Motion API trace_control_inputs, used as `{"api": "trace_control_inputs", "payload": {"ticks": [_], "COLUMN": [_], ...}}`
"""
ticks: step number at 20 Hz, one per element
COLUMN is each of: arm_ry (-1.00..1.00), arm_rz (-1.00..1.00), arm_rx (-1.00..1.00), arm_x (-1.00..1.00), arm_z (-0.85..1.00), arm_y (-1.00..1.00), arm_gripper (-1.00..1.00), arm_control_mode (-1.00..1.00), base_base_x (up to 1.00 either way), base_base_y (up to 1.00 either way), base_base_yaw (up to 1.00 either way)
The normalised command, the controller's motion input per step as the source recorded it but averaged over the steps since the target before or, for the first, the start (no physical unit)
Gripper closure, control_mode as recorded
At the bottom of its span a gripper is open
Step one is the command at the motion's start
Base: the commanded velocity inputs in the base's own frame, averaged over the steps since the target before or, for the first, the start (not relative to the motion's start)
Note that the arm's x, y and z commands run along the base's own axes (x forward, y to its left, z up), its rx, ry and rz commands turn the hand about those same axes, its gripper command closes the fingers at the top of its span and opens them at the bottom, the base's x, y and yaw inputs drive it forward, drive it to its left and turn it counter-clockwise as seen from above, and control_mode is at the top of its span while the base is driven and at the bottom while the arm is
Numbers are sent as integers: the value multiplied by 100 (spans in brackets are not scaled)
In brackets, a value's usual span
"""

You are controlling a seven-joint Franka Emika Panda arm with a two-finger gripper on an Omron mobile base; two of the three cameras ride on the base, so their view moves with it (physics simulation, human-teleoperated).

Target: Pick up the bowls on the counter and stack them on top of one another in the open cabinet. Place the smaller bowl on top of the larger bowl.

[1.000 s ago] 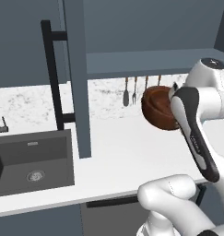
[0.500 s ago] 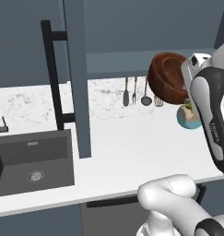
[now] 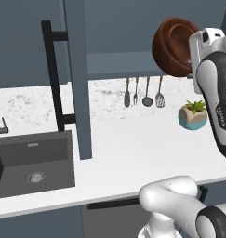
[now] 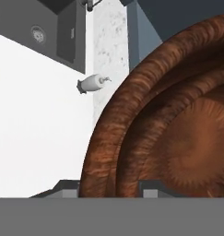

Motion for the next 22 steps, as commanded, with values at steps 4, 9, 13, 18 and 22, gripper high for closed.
{"api": "trace_control_inputs", "payload": {"ticks": [4,9,13,18,22], "arm_ry": [-1,-6,-7,-3,0], "arm_rz": [3,1,0,0,1], "arm_rx": [1,0,0,0,0], "arm_x": [58,68,77,71,69], "arm_z": [12,-3,-17,-28,-16], "arm_y": [-2,0,0,0,0], "arm_gripper": [100,100,100,100,100], "arm_control_mode": [-100,-100,-100,-100,-100], "base_base_x": [0,0,0,0,0], "base_base_y": [0,0,0,0,0], "base_base_yaw": [0,0,0,0,0]}}
